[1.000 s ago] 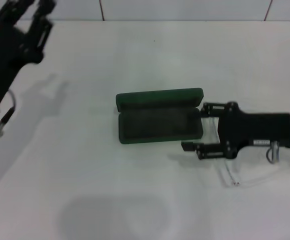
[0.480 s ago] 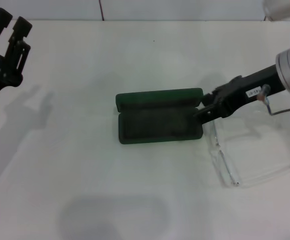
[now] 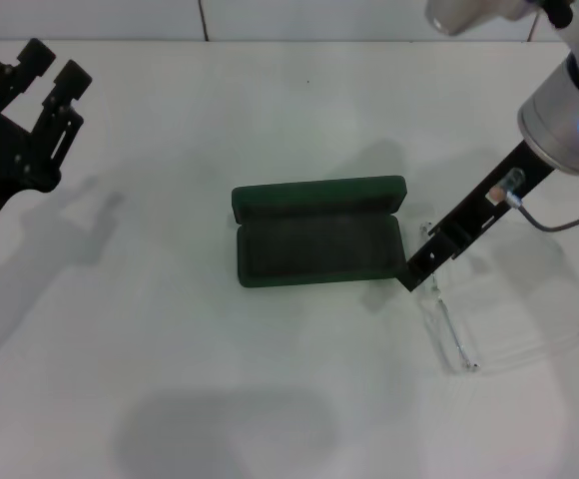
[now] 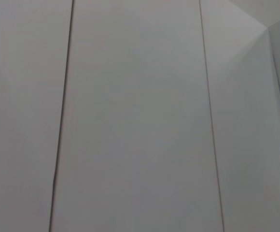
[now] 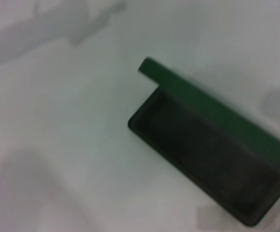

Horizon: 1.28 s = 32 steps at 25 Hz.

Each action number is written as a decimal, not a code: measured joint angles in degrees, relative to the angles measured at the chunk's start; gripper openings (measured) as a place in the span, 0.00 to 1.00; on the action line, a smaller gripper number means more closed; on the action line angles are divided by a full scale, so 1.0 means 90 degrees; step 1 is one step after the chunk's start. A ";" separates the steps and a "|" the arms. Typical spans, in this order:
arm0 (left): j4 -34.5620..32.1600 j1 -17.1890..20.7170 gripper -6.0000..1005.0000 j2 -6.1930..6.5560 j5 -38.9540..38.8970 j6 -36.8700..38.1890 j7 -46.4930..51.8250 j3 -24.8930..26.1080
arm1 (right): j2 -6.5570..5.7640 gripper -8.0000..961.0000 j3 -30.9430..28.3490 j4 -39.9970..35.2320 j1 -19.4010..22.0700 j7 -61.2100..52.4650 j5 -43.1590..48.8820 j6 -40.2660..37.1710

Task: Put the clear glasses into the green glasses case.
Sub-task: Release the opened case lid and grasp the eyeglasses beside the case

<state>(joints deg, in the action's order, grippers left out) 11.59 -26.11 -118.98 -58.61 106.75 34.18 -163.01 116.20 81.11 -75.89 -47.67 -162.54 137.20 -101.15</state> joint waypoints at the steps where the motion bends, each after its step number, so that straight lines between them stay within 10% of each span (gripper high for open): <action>1: 0.0000 -0.0016 0.39 -0.0007 -0.0001 0.0001 -0.0011 -0.0001 | 0.0001 0.78 0.0015 0.0016 0.0006 -0.0009 0.0001 -0.0034; 32: 0.0198 -0.0313 0.39 -0.0058 0.0004 -0.0047 -0.0791 -0.0003 | -0.0001 0.77 -0.0136 0.1539 0.0644 -0.0035 -0.0276 0.1247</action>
<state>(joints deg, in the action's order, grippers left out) 13.37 -28.93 -119.51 -58.58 106.33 27.06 -163.04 116.19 79.89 -62.04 -41.87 -162.86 134.71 -89.92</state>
